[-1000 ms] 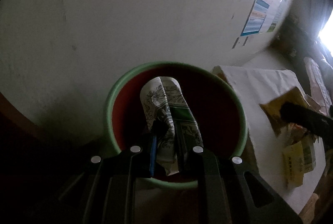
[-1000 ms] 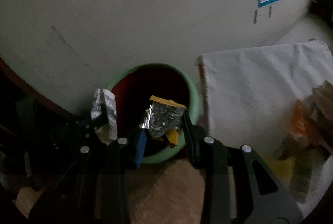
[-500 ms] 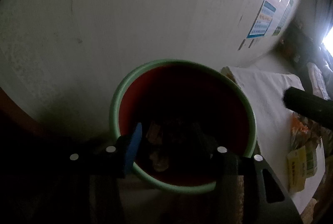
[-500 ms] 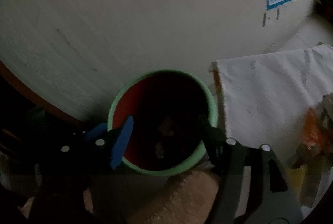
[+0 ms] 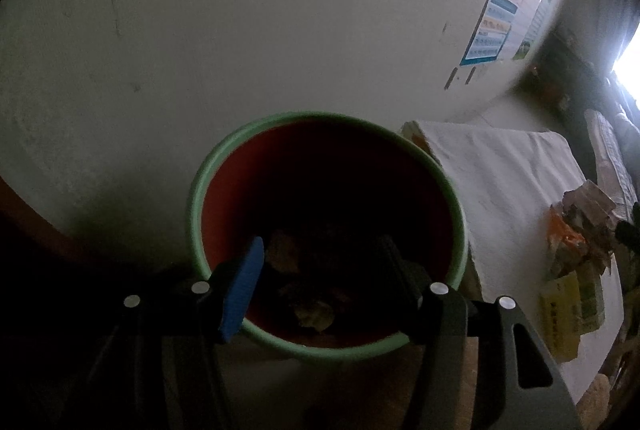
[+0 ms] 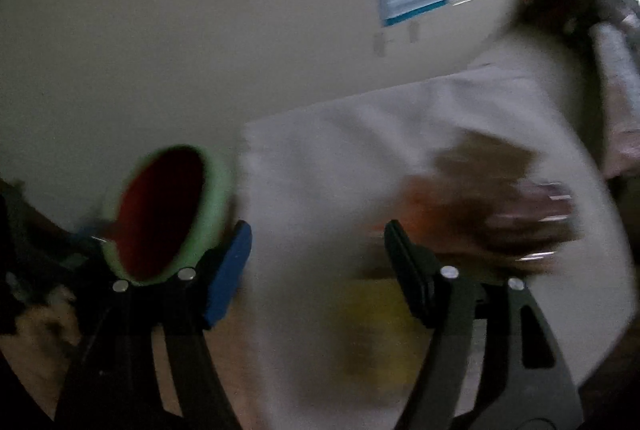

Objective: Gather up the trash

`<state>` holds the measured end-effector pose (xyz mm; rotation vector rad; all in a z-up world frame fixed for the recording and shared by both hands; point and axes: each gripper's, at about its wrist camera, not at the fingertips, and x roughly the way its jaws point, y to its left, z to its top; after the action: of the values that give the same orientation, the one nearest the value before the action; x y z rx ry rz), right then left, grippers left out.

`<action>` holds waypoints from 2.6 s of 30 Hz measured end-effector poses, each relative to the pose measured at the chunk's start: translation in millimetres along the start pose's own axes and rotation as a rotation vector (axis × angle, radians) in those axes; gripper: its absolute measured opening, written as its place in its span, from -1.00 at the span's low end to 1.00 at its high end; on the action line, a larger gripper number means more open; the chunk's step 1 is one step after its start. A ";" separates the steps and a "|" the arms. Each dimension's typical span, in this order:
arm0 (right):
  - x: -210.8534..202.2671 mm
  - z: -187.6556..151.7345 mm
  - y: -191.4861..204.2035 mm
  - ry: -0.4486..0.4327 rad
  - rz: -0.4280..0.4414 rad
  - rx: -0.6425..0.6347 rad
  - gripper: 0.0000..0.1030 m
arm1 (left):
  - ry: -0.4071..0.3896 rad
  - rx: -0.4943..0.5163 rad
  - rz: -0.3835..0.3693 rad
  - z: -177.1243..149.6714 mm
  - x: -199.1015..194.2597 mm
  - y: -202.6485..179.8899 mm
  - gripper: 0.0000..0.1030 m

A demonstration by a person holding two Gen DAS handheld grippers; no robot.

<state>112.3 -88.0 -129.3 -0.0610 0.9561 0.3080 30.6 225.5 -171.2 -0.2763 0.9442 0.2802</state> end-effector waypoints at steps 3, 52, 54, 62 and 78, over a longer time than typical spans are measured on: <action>-8.2 -2.0 -44.4 0.009 -0.134 -0.024 0.30 | 0.006 0.010 -0.002 -1.5 -1.4 -7.3 0.09; -57.5 -137.4 -156.2 0.099 -0.029 0.353 -0.75 | 0.118 0.489 -0.292 -18.8 14.1 -270.0 0.11; -56.2 -148.7 -159.4 0.098 -0.018 0.387 -0.69 | 0.125 0.521 -0.286 -20.3 21.3 -286.5 0.11; -59.0 -165.1 -175.7 0.061 0.023 0.501 -0.08 | 0.235 0.579 -0.268 -14.6 60.9 -323.3 0.11; -58.0 -180.0 -188.3 0.058 0.037 0.574 -0.08 | 0.310 0.510 -0.219 -15.2 86.5 -320.1 -0.10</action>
<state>-8.1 -314.8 -202.2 0.4748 1.0733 0.0573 180.3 -67.3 -215.8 0.0512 1.2439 -0.2132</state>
